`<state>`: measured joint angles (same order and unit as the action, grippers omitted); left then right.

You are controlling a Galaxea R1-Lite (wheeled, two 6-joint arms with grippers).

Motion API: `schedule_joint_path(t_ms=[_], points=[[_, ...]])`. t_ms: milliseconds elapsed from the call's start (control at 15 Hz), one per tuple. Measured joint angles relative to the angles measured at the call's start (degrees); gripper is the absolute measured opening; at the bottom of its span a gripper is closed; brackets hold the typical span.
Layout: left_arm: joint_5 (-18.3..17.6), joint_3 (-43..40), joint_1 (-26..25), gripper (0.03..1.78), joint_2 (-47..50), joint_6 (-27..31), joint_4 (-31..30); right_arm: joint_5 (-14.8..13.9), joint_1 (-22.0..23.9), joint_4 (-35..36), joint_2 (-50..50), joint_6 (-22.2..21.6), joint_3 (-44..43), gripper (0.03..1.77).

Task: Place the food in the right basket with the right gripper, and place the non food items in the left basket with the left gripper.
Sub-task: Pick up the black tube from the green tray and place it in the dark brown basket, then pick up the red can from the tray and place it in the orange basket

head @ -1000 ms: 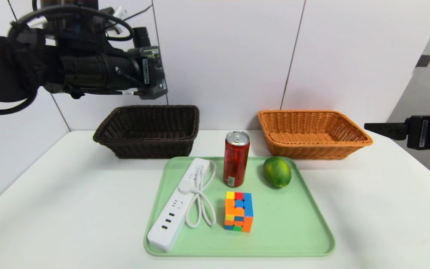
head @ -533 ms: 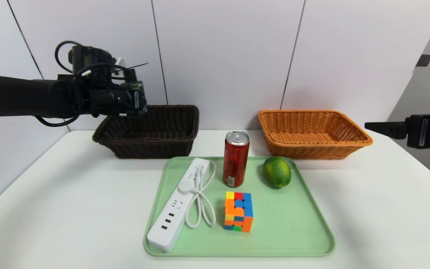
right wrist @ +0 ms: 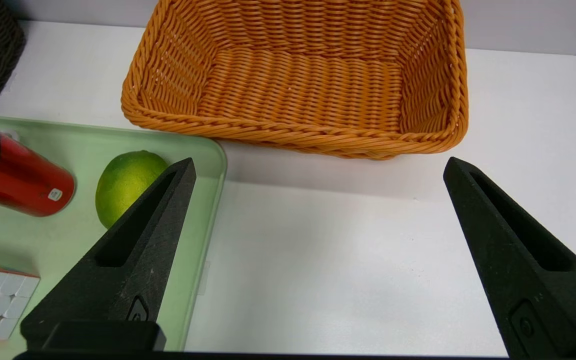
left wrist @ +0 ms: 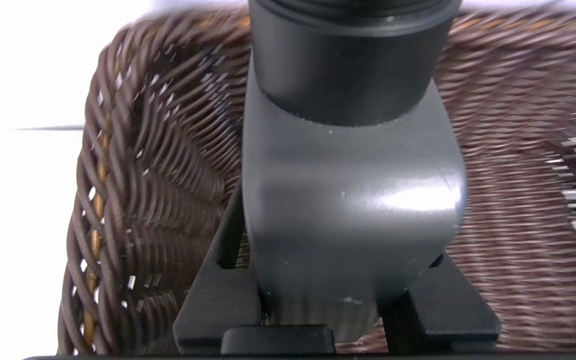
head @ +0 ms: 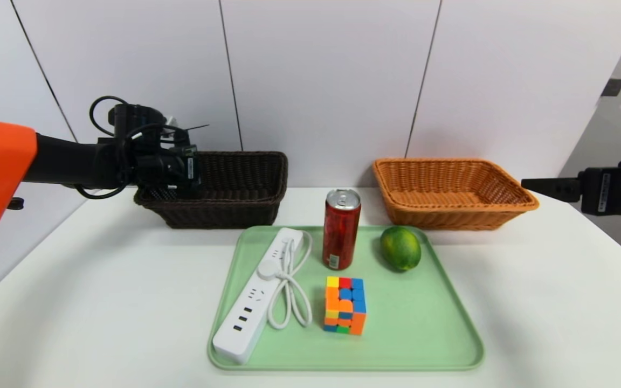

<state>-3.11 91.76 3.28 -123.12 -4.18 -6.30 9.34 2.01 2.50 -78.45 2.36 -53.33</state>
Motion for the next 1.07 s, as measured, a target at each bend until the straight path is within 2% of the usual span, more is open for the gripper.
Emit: schedule_joint_path(t_ms=[333, 400, 600, 733, 1067], points=[[-0.1, 0.0, -0.4, 0.61, -1.3, 0.0, -0.1, 0.0, 0.0, 0.0, -0.3, 0.0, -0.1, 1.71], [0.0, 0.0, -0.4, 0.66, -1.4, 0.0, -0.1, 0.0, 0.0, 0.0, -0.3, 0.0, -0.1, 1.71], [0.0, 0.0, -0.4, 1.0, -1.4, 0.0, -0.2, 0.0, 0.0, 0.0, -0.3, 0.0, 0.0, 1.71], [0.0, 0.0, -0.5, 1.16, -1.4, -0.1, -0.2, -0.1, 0.0, 0.0, -0.3, 0.0, 0.3, 1.71], [-0.2, 1.6, 1.3, 1.42, 4.7, -0.1, 1.4, -0.2, 0.0, 0.0, 0.1, 0.0, 0.4, 1.71]])
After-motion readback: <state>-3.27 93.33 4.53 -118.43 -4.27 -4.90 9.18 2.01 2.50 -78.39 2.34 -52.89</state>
